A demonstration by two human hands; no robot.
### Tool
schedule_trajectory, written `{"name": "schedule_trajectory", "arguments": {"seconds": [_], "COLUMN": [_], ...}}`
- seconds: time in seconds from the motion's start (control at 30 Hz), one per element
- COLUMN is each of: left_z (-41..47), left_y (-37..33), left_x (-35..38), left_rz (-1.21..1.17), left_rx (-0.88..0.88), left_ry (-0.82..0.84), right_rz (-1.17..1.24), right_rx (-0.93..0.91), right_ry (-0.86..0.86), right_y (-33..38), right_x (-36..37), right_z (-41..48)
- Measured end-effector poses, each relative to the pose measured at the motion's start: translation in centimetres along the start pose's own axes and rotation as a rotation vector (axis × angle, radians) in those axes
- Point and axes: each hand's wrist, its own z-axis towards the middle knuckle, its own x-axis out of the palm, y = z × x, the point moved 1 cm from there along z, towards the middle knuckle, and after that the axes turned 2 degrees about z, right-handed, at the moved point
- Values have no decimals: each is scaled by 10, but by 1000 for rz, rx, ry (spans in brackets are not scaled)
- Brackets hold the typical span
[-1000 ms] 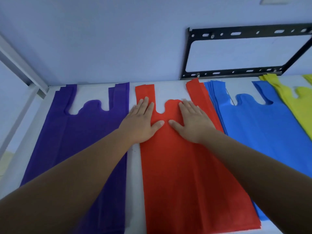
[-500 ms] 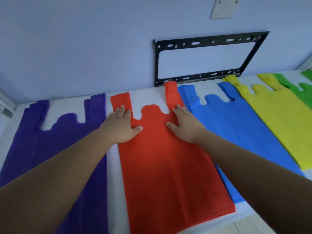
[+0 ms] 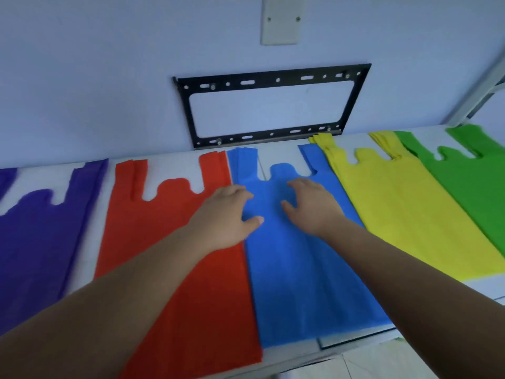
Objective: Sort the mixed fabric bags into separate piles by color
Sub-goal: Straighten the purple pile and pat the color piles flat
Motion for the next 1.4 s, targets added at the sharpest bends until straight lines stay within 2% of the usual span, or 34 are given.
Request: {"name": "schedule_trajectory", "arguments": {"seconds": [0.07,0.17,0.43,0.53,0.6,0.73,0.83,0.97,1.07,1.13,1.23,1.3,1.4], "left_z": [8,9,20,30,39,42,39,60,92,111,126,127,125], "left_y": [-36,-64,-59,-74,-97,-167,-222,-278,-317,-342,-372,-384,-387], "left_x": [19,48,52,44,40,49,68,101,119,130,148,155,158], "left_rz": [18,60,133,194,192,73,45,126,171,184,208,210,188], "left_rx": [27,7,-64,-119,-164,30,154,203,89,-32,-124,-148,-172], "left_ry": [49,207,313,316,283,223,237,273,280,337,407,415,412], "right_rz": [-111,-94,1,133,139,63,43,-20,3,50,-1,-56,-44], "right_rx": [59,28,-66,-72,-35,133,242,134,-5,-10,123,245,249], "right_ry": [116,232,171,66,12,-22,-67,18,8,-62,-109,-22,49], "right_y": [-24,-42,-46,-65,-96,-183,-245,-285,-314,-347,-412,-448,-470], "right_x": [-1,0,11,-6,-19,-47,-67,-63,-71,-88,-110,-112,-100], "right_z": [-5,-11,0,-15,-30,-53,-67,-78,-76,-74,-63,-57,-51]}}
